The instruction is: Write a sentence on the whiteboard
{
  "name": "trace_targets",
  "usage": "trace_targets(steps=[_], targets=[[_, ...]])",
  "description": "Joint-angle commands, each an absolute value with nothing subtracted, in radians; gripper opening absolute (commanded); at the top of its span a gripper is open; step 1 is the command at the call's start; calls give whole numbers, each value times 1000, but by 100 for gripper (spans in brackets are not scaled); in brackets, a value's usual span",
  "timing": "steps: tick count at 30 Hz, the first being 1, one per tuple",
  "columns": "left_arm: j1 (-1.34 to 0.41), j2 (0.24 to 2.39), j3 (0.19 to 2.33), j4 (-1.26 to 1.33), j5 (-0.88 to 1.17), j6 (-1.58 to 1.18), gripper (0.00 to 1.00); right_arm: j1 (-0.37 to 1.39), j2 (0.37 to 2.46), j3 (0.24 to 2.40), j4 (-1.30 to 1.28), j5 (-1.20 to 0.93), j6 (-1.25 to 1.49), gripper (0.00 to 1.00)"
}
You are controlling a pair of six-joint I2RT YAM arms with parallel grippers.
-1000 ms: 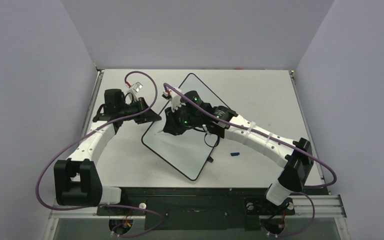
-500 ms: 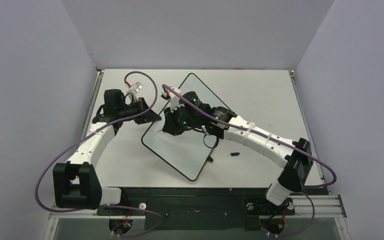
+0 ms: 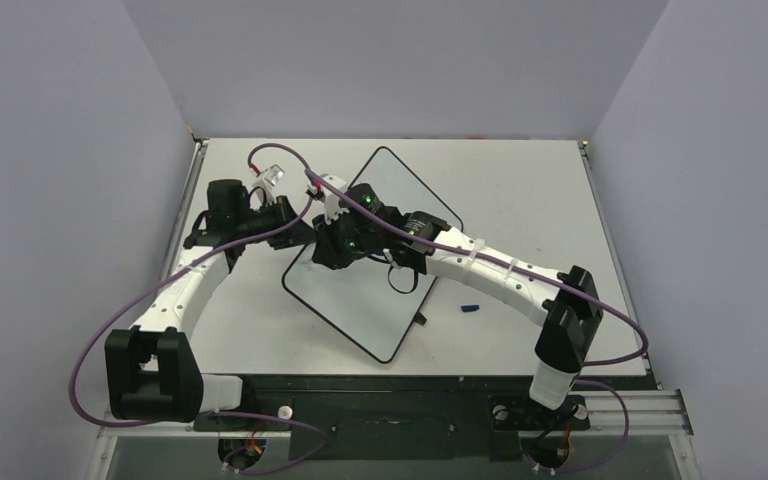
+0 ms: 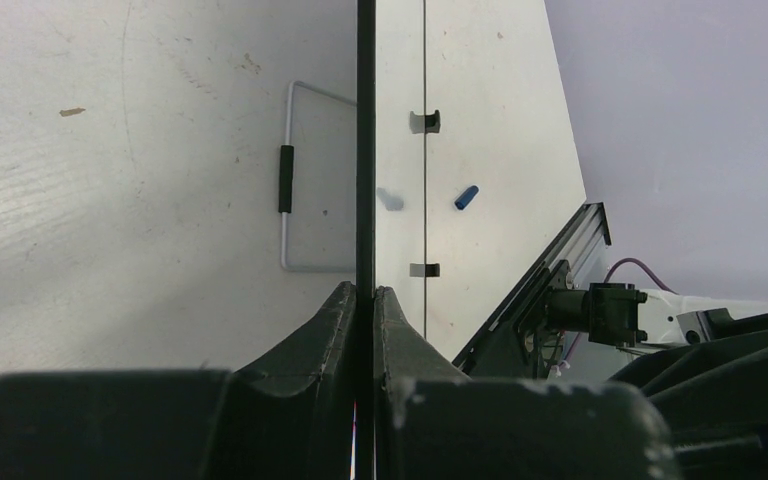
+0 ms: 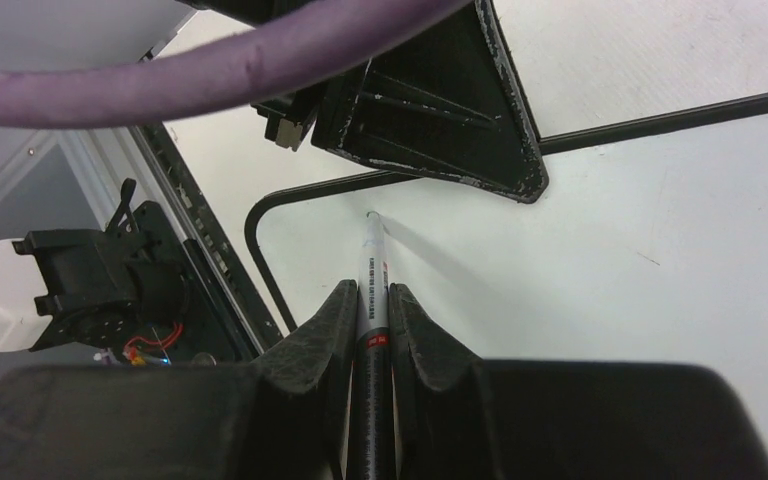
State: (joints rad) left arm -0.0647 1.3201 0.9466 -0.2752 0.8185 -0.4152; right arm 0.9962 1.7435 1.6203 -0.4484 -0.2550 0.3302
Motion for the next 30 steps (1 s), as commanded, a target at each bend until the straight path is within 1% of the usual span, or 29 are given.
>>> trace_targets(steps=[1, 13, 23, 30], targets=[[-64, 1274, 959, -216, 808, -393, 0, 1002, 1752, 1661, -409, -222, 345, 0], [-66, 1272, 958, -216, 806, -393, 0, 1001, 1721, 1560, -408, -217, 345, 0], [-66, 1272, 959, -216, 801, -389, 0, 1003, 1633, 1446, -416, -192, 351, 0], [-69, 1272, 958, -216, 801, -388, 0, 1001, 1624, 1420, -424, -169, 343, 0]])
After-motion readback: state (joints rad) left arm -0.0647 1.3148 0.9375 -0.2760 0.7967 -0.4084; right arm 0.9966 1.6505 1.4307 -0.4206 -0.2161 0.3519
